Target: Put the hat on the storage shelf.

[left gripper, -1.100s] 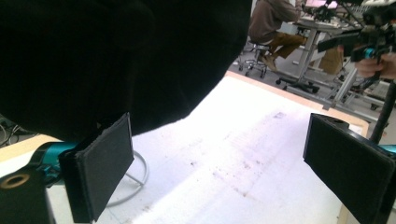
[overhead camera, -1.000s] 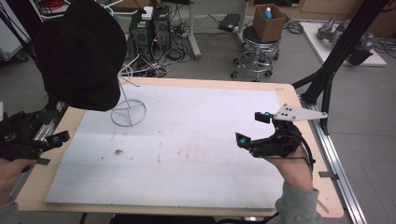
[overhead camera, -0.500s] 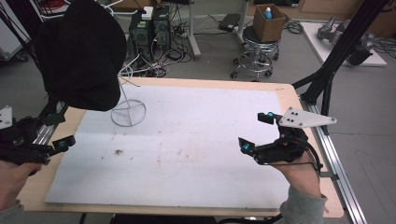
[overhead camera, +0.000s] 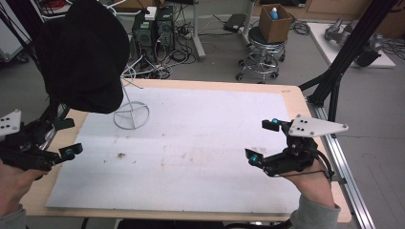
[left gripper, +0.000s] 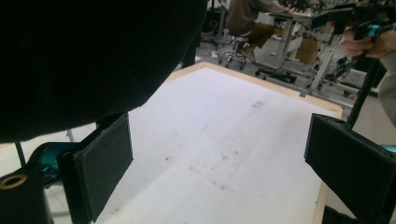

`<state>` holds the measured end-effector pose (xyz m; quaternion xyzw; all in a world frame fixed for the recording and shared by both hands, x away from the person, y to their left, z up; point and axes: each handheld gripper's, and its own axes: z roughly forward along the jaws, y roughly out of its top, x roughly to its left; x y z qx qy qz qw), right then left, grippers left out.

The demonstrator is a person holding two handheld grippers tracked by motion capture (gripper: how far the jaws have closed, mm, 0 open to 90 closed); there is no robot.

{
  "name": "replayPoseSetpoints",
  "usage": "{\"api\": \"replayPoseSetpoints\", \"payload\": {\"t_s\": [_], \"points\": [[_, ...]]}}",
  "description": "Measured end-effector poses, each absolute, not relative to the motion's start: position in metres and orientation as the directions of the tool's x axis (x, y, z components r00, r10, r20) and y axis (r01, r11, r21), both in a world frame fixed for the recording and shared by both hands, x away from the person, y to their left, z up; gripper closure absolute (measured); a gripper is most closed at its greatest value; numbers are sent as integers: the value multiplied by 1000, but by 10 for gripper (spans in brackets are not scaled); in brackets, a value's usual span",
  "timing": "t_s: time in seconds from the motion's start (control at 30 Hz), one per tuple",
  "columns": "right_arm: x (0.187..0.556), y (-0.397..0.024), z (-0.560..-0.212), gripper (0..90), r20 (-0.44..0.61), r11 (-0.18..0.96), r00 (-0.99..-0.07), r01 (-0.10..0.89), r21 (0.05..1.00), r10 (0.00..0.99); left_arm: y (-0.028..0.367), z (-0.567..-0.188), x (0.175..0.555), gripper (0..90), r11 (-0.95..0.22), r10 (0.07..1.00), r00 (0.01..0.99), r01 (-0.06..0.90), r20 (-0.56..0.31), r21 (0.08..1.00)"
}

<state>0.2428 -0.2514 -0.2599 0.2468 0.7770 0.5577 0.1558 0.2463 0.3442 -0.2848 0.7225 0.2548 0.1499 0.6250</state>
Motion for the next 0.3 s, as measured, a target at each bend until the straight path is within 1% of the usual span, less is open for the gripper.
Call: {"api": "replayPoseSetpoints", "payload": {"t_s": [0.1,0.3], "points": [[242,-251,-261,8,40,258,-827,220,941,561,342,-285,247,81,-95,546,832,180,-100,979],[239,-251,-261,8,36,251,-828,211,945,559,337,-287,251,81,-117,542,836,178,-88,977]]}}
